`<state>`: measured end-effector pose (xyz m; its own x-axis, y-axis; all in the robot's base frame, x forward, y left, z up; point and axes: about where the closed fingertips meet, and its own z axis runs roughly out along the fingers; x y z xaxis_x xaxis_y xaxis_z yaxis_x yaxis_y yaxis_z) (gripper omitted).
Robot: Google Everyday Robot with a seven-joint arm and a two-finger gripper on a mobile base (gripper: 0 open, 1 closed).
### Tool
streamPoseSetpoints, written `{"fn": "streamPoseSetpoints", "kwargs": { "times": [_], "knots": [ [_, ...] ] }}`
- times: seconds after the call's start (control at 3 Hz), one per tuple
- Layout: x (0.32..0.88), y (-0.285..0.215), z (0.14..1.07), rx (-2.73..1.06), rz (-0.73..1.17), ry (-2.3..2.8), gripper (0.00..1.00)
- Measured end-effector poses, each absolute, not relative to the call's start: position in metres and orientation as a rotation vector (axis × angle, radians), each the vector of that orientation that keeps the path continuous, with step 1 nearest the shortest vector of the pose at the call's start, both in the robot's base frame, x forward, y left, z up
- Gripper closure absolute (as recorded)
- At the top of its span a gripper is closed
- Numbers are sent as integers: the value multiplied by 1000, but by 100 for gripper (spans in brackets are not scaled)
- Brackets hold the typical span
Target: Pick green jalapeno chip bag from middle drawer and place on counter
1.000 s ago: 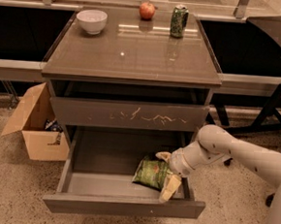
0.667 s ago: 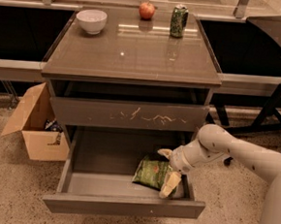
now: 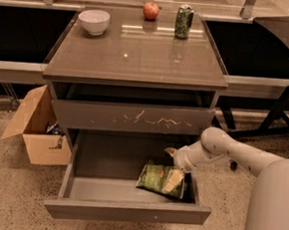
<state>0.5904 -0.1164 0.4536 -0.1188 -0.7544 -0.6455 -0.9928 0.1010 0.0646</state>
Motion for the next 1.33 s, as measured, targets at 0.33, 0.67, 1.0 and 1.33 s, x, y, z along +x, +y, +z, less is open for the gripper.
{"fn": "streamPoseSetpoints", "kwargs": {
  "times": [0.33,0.67,1.0,1.33],
  "knots": [
    [608,-118,422,-1679,705,1976,0],
    [616,-117,404,-1668,715,2000,0],
    [620,-116,388,-1655,739,2002,18],
    [619,-114,383,-1653,753,1983,41]
  ]
}}
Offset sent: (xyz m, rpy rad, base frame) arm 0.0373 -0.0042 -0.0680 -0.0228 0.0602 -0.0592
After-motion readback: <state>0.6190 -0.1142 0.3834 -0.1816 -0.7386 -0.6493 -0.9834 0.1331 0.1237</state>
